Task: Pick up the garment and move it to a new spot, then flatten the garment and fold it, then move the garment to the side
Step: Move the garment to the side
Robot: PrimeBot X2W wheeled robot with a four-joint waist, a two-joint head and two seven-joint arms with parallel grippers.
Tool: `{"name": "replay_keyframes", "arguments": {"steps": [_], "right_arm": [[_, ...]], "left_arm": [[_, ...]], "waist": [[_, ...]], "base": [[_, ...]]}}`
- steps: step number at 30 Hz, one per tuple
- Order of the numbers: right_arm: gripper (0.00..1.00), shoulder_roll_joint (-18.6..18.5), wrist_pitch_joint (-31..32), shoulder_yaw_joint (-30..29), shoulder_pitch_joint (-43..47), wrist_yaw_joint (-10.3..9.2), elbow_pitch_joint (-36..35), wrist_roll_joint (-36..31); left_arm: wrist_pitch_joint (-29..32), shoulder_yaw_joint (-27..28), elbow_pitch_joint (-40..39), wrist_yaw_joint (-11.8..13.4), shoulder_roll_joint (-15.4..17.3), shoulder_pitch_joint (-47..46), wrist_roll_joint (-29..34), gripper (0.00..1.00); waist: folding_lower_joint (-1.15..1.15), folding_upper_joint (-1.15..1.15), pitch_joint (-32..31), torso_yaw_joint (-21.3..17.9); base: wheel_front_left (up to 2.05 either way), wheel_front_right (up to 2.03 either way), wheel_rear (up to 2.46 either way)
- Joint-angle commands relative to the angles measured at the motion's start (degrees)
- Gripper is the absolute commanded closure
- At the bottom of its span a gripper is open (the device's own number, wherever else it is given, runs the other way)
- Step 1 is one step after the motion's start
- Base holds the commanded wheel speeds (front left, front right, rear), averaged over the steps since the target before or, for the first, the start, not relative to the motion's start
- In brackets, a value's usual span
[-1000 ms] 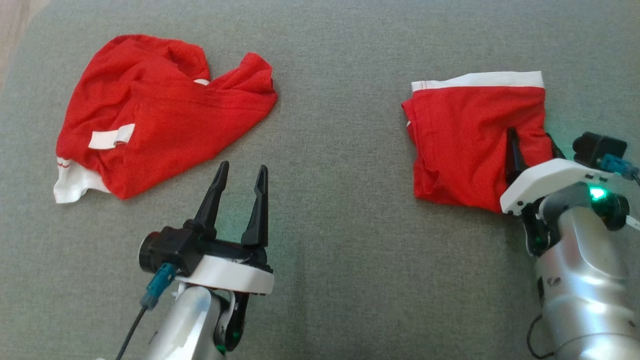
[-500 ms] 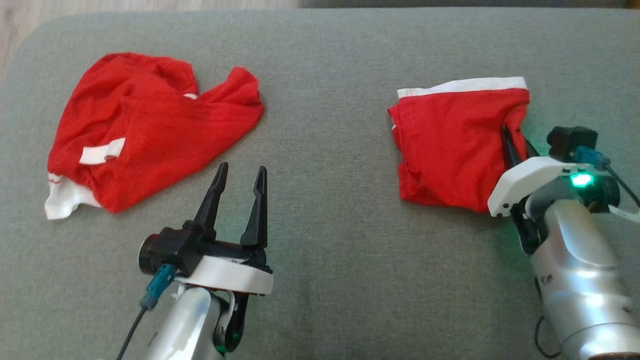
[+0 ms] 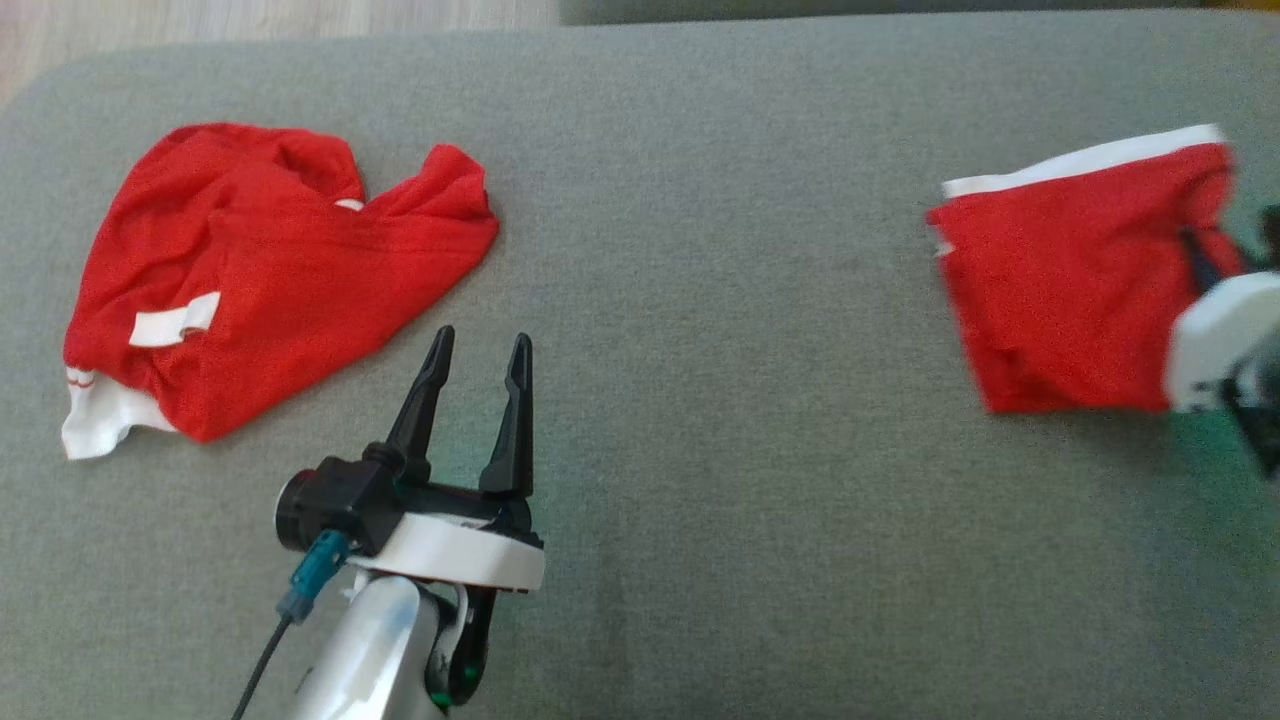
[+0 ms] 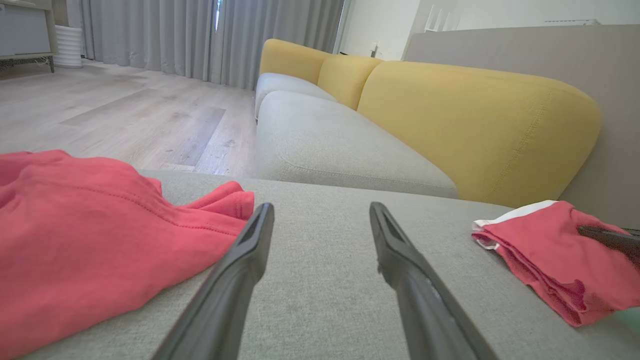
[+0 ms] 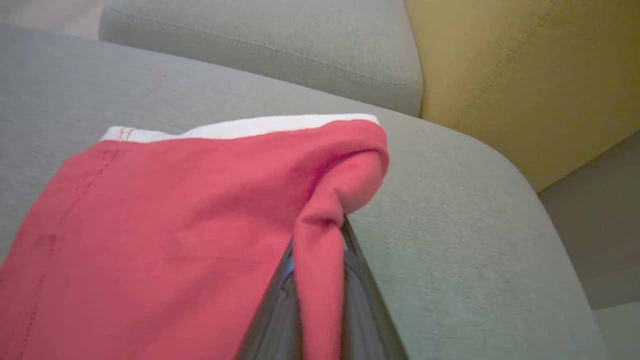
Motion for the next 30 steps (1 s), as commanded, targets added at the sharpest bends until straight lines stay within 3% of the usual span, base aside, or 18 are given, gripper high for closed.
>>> {"name": "replay_keyframes", "arguments": {"steps": [1,5,11,18,22,23,24,30], "right_arm": [[1.0,-2.22,-0.15,0.99,-1.13,-0.05,-1.67,0.43],[1.0,-8.82,-0.5,0.09,-0.46,-0.05,0.73,0.14],[1.0,-14.77,-0.79,-3.54,-0.32,-0.05,4.52,-2.05],[1.0,-17.1,-2.21,-8.09,-2.61,-0.05,6.7,-4.56],[1.0,-16.28,-3.28,-10.42,-4.08,-0.05,6.86,-6.6],[0.42,-16.0,-3.71,-10.88,-4.32,-0.05,6.87,-7.13],[0.0,-15.61,-3.91,-11.57,-4.6,-0.05,7.07,-7.41],[0.0,-12.37,-5.69,-13.86,-5.57,-0.05,7.2,-9.79]], "left_arm": [[-0.31,2.28,-1.97,-0.14,0.27,-1.56,-0.22,0.0],[-0.31,2.38,-2.08,-0.17,0.27,-2.66,-0.53,0.0],[-0.31,1.7,-2.56,-0.03,0.27,-4.03,-1.09,0.0],[-0.31,1.76,-2.48,-0.06,0.27,-5.38,-0.97,0.0],[-0.31,1.42,-2.16,-0.07,0.27,-6.14,-0.97,0.0],[-0.31,1.34,-2.07,-0.07,0.27,-6.3,-0.99,0.0],[-0.31,1.3,-1.96,-0.06,0.27,-6.42,-1.01,0.0],[-0.31,2.09,-1.4,-0.05,0.27,-5.69,-0.96,0.0]], "waist": [[0.0,0.0,0.81,0.45],[0.0,0.0,2.45,1.65],[0.0,0.0,4.8,2.66],[0.0,0.0,6.93,2.7],[0.0,0.0,7.19,2.53],[0.0,0.0,7.13,2.5],[0.0,0.0,6.97,2.44],[0.0,0.0,3.76,1.5]], "base": [[0.0,0.0,0.0],[0.0,0.0,0.0],[0.0,0.0,0.0],[0.0,0.0,0.0],[0.0,0.0,0.0],[0.0,0.0,0.0],[0.0,0.0,0.0],[0.0,0.0,0.0]]}}
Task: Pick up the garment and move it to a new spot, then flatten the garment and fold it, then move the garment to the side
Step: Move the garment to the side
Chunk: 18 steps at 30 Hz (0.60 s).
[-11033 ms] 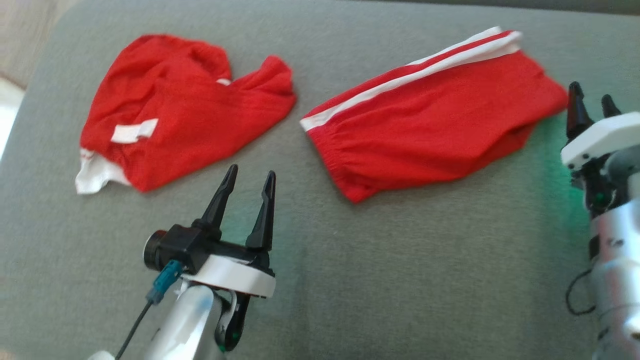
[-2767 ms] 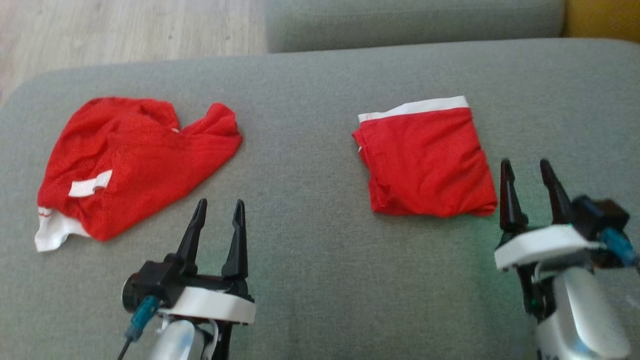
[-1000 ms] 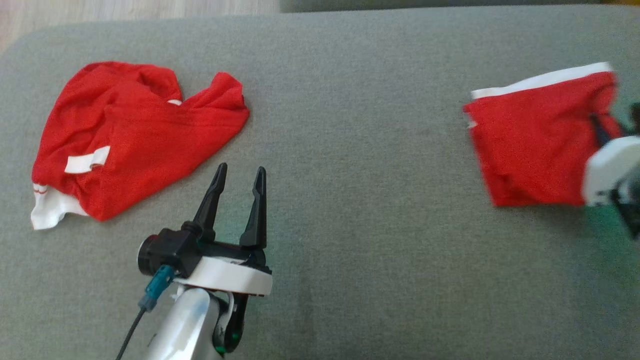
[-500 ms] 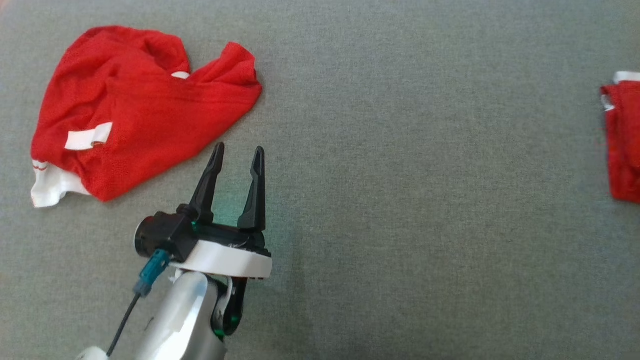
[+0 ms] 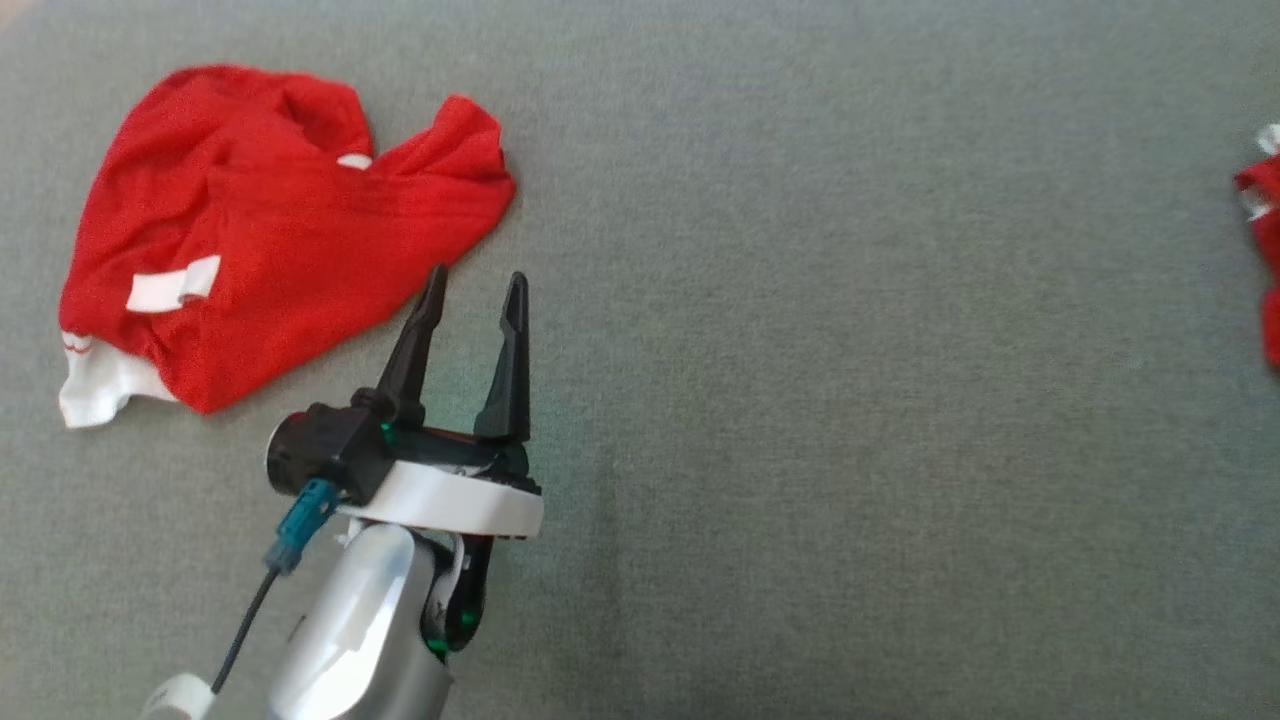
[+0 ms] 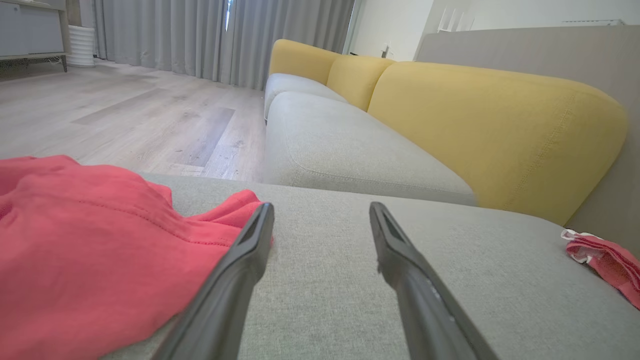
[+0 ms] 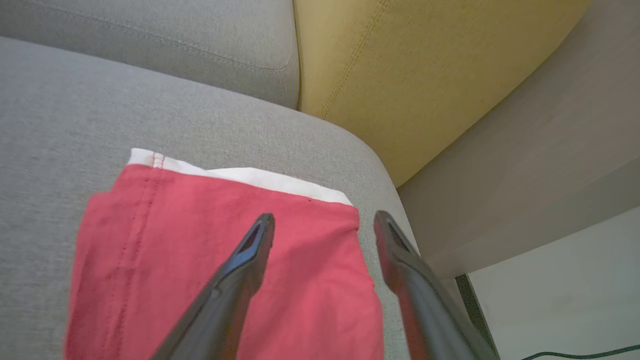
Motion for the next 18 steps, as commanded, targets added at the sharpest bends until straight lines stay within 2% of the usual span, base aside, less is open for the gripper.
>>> {"name": "replay_keyframes", "arguments": {"steps": [1,9,18], "right_arm": [[0.0,0.1,-1.57,-0.12,-1.01,-0.05,-2.02,-0.56],[0.0,8.73,-5.19,-0.45,-1.7,-0.05,-7.47,1.69],[0.0,21.59,-5.69,2.75,2.55,-0.05,-24.96,10.87]], "left_arm": [[-0.31,2.54,-1.52,-0.05,0.36,-0.38,0.0,0.0],[-0.31,5.78,-2.31,-0.03,0.36,2.42,0.58,0.0],[-0.31,9.97,-4.24,-0.43,0.36,7.32,2.13,0.0]], "waist": [[0.0,0.0,-2.19,-0.83],[0.0,0.0,-8.35,-2.88],[0.0,0.0,-14.81,-4.57]], "base": [[0.0,0.0,0.0],[0.0,0.0,0.0],[0.0,0.0,0.0]]}}
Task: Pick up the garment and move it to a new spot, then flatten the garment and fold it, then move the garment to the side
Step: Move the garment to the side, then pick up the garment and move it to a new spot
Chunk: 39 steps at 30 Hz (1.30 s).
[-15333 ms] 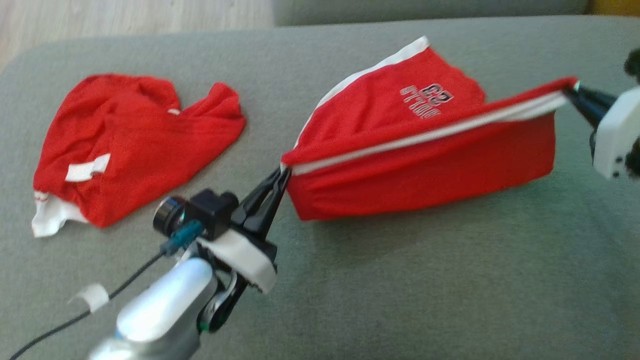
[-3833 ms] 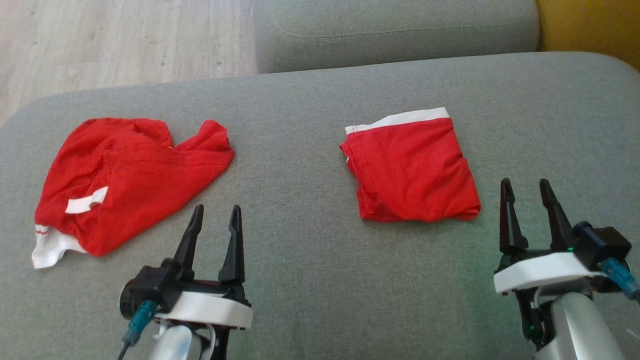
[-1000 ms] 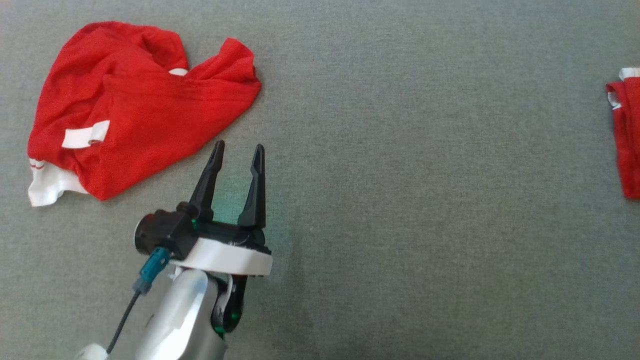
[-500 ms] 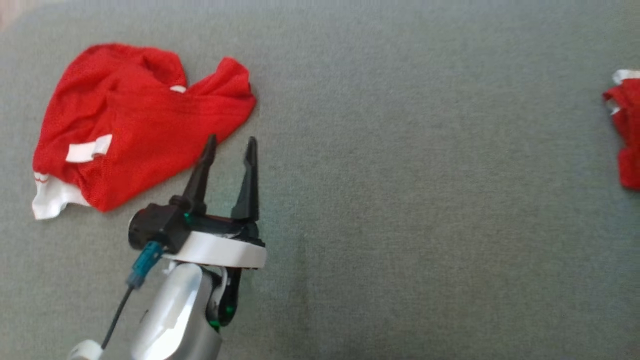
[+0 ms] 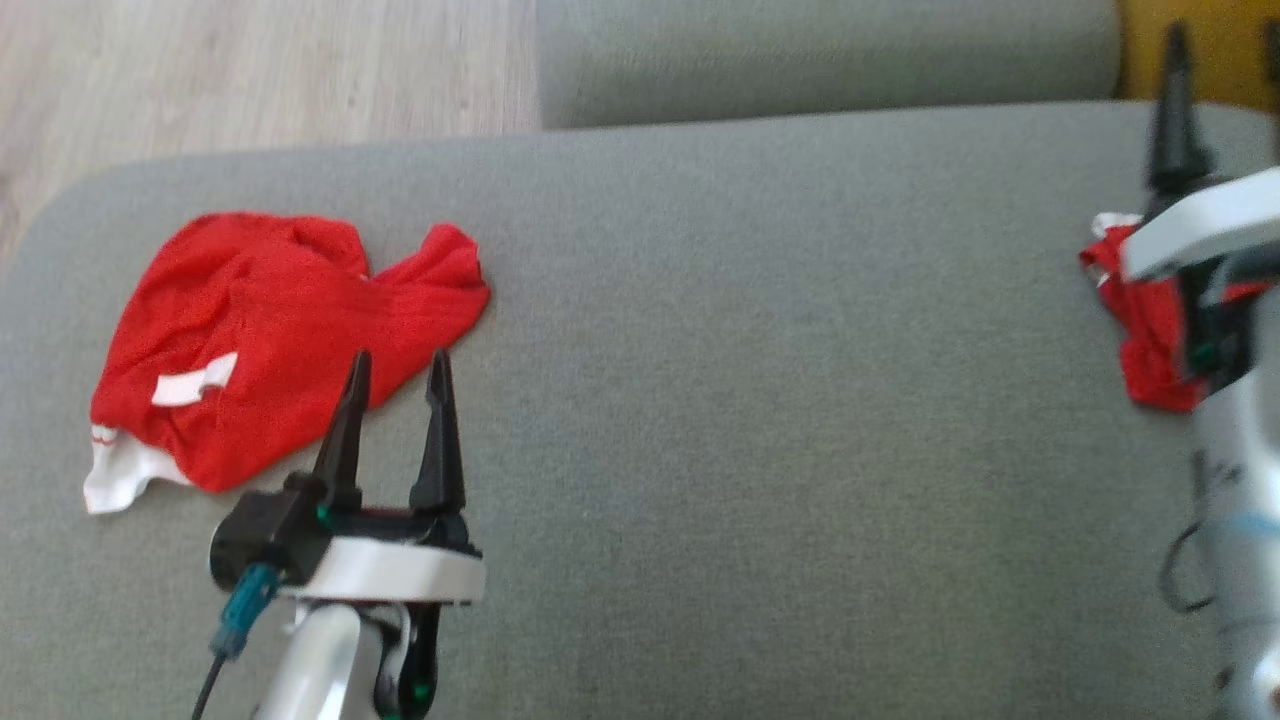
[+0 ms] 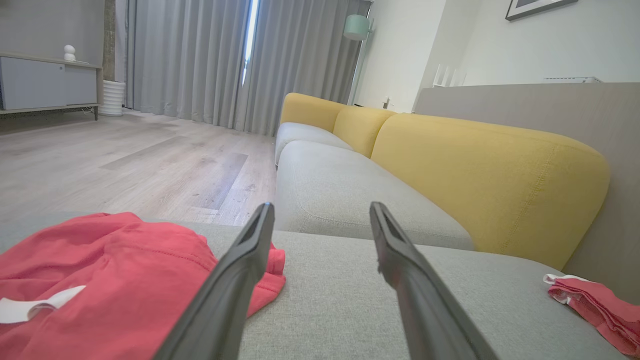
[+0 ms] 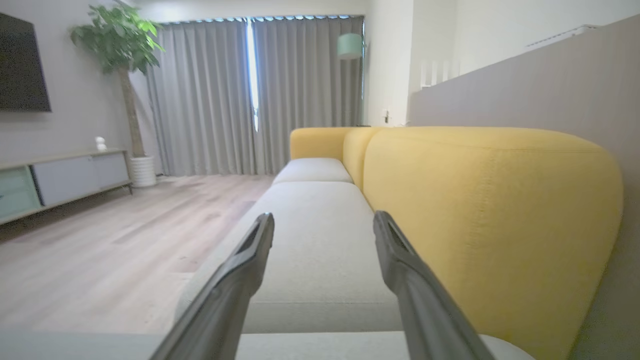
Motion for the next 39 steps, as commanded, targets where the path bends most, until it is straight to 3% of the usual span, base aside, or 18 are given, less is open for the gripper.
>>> {"name": "replay_keyframes", "arguments": {"steps": [1,6,10,22,39], "right_arm": [[0.0,1.25,0.24,1.4,1.7,-0.05,-3.55,0.85],[0.0,7.82,0.35,1.41,9.82,-0.05,-13.3,3.09],[0.0,10.83,-1.57,-0.27,17.36,-0.05,-17.68,3.89],[0.0,11.3,-6.91,4.42,33.54,-0.05,-18.4,5.16],[0.0,11.31,-6.94,6.2,35.73,-0.05,-20.82,4.91]], "left_arm": [[-0.31,2.49,-2.1,-0.42,0.37,-0.5,0.52,0.0],[-0.31,3.57,-2.27,-0.83,0.37,1.68,0.72,0.0],[-0.31,3.62,-2.46,-0.92,0.37,3.38,0.28,0.0],[-0.31,2.69,-1.53,-2.23,0.37,6.39,-1.06,0.0],[-0.31,3.43,-3.49,0.17,0.37,7.97,1.23,0.0]], "waist": [[0.01,0.0,-1.9,-0.68],[0.01,0.0,-4.11,-0.72],[0.01,0.0,-5.27,-0.66],[0.01,0.0,-6.13,-0.94],[0.01,0.0,-6.23,-0.86]], "base": [[0.0,0.0,0.0],[0.0,0.0,0.0],[0.0,0.0,0.0],[0.0,0.0,0.0],[0.0,0.0,0.0]]}}
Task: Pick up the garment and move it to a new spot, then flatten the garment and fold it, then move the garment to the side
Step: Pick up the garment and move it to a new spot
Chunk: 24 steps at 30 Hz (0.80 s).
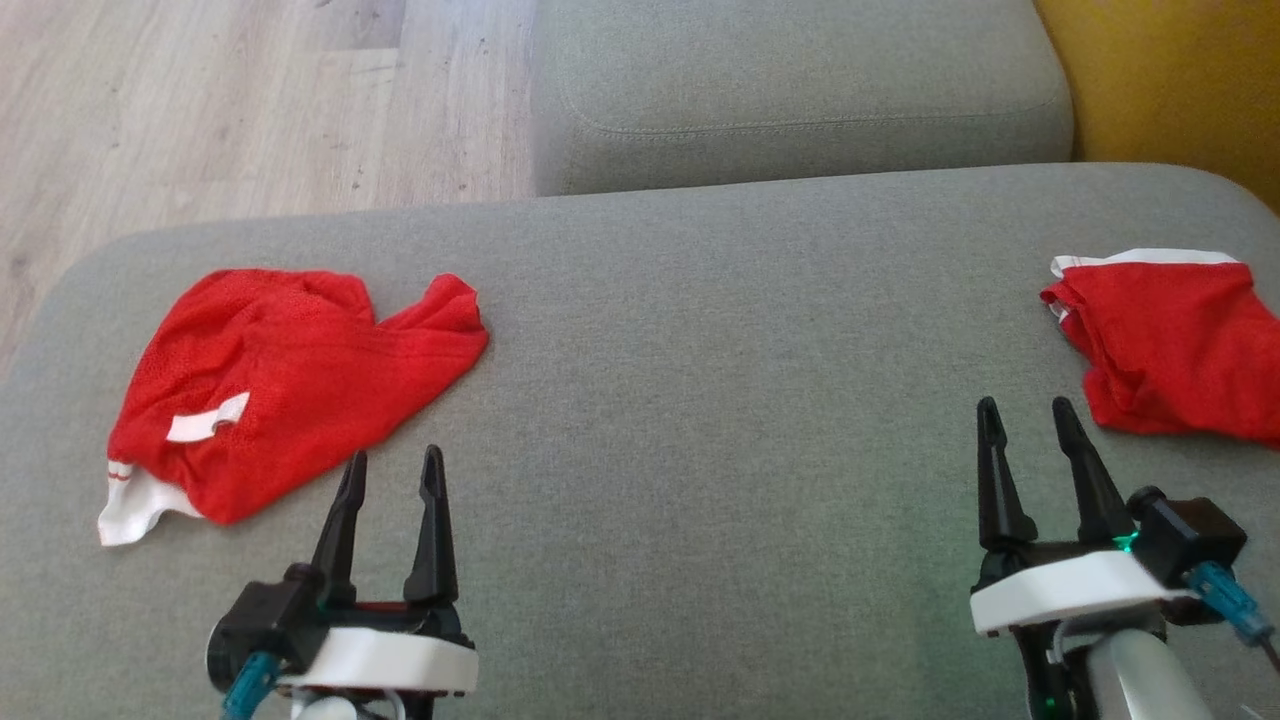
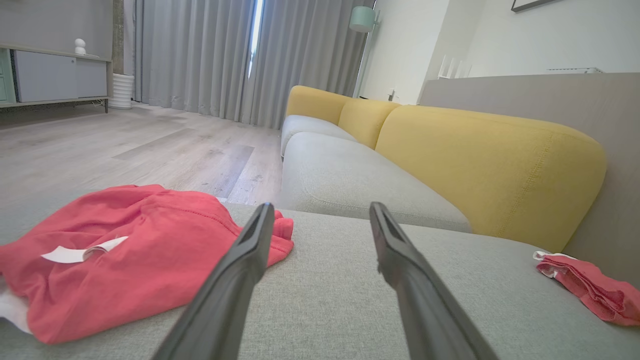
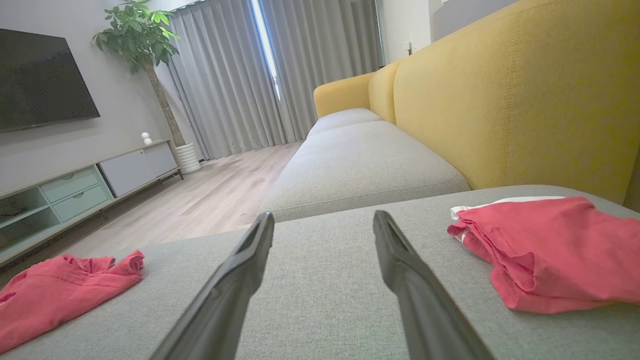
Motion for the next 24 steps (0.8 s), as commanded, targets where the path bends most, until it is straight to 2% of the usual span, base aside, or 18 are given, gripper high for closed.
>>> {"name": "replay_keyframes", "arguments": {"steps": [1,14,24], "right_arm": [[0.0,-0.21,-0.63,1.69,-1.22,-0.05,-1.88,0.0],[0.0,-0.21,-0.63,1.77,-1.34,-0.05,-1.58,0.61],[0.0,-0.2,-0.63,5.96,-0.9,-0.05,-1.16,1.76]], "left_arm": [[-0.31,2.01,-2.13,0.37,0.16,-1.55,0.39,0.0],[-0.31,1.73,-2.4,0.45,0.16,-1.85,0.52,0.0],[-0.31,2.89,-1.72,0.8,0.16,-2.17,1.81,0.0]], "waist": [[0.0,0.0,0.04,0.05],[0.0,0.0,0.54,0.74],[0.0,0.0,-0.3,6.08]], "base": [[0.0,0.0,0.0],[0.0,0.0,0.0],[0.0,0.0,0.0]]}}
